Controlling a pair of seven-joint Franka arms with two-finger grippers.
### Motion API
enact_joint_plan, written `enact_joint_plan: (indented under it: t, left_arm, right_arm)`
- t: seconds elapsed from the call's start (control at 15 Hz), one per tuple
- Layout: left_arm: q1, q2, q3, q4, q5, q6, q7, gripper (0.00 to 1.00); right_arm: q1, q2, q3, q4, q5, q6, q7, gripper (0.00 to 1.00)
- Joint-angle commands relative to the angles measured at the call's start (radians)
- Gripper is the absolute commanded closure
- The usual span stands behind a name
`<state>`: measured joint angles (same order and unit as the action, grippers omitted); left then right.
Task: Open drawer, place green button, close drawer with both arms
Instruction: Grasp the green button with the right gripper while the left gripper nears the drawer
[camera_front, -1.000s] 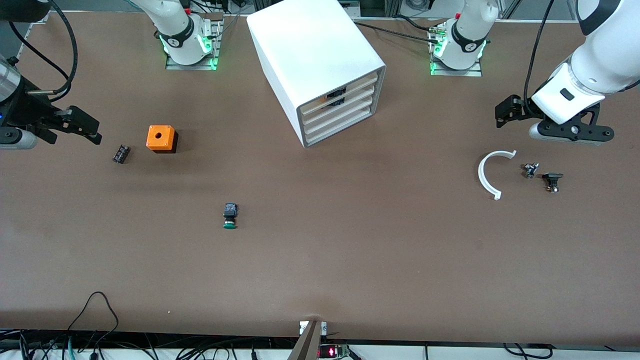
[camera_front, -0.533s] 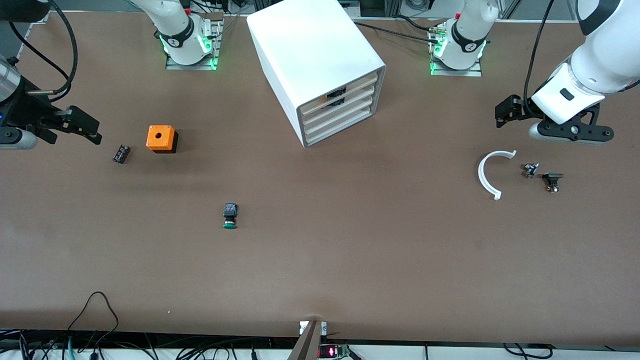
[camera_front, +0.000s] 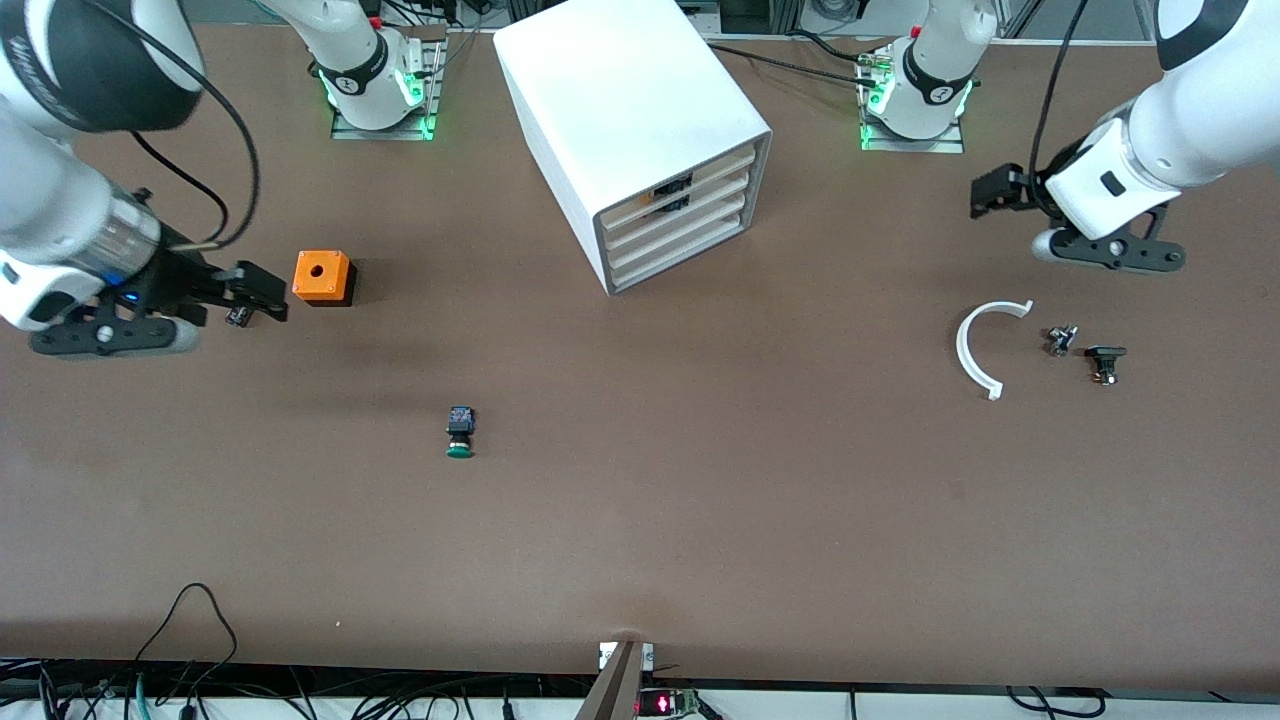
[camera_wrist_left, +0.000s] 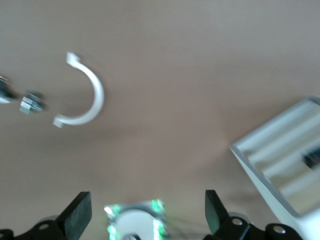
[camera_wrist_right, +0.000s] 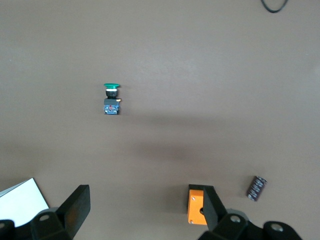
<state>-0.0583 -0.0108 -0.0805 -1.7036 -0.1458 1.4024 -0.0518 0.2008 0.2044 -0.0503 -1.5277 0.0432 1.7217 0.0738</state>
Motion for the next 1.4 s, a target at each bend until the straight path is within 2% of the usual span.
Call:
enact_joint_plan:
  t: [0.0, 0.13, 0.27, 0.47, 0.6, 0.73, 0.8, 1.0, 1.13, 1.33]
  left_arm:
    - [0.002, 0.032, 0.004, 0.021, -0.084, -0.080, 0.032, 0.00]
    - [0.011, 0.054, 0.007, 0.012, -0.220, -0.103, 0.155, 0.00]
    - [0.025, 0.115, 0.005, 0.007, -0.383, -0.149, 0.225, 0.00]
    - [0.025, 0.192, 0.002, -0.019, -0.564, -0.141, 0.353, 0.00]
    - [0.028, 0.236, 0.002, -0.088, -0.668, -0.097, 0.545, 0.00]
    - [0.025, 0.244, 0.001, -0.204, -0.768, -0.010, 0.671, 0.00]
    - [0.021, 0.262, -0.001, -0.258, -0.814, 0.021, 0.738, 0.00]
    - [0.014, 0.400, -0.001, -0.324, -0.940, 0.047, 0.995, 0.00]
    - [0.006, 0.478, -0.007, -0.344, -0.995, 0.084, 1.122, 0.00]
    - [0.000, 0.615, -0.054, -0.346, -1.052, 0.144, 1.275, 0.00]
  right_arm:
    - [0.031, 0.058, -0.005, 0.001, 0.020, 0.064, 0.001, 0.00]
    - [0.067, 0.105, -0.005, -0.005, 0.021, 0.139, 0.001, 0.00]
    - [0.091, 0.141, -0.005, -0.037, 0.020, 0.231, -0.002, 0.00]
    - [0.101, 0.211, -0.003, -0.100, 0.020, 0.362, -0.015, 0.00]
    - [0.115, 0.266, 0.004, -0.109, 0.020, 0.400, -0.016, 0.00]
    - [0.135, 0.302, 0.006, -0.106, 0.026, 0.433, 0.001, 0.00]
    - [0.144, 0.332, 0.010, -0.109, 0.027, 0.468, 0.003, 0.00]
    - [0.157, 0.406, 0.010, -0.107, 0.027, 0.545, 0.004, 0.00]
    - [0.157, 0.446, 0.010, -0.109, 0.027, 0.590, 0.006, 0.00]
    - [0.177, 0.484, 0.012, -0.106, 0.034, 0.631, 0.084, 0.00]
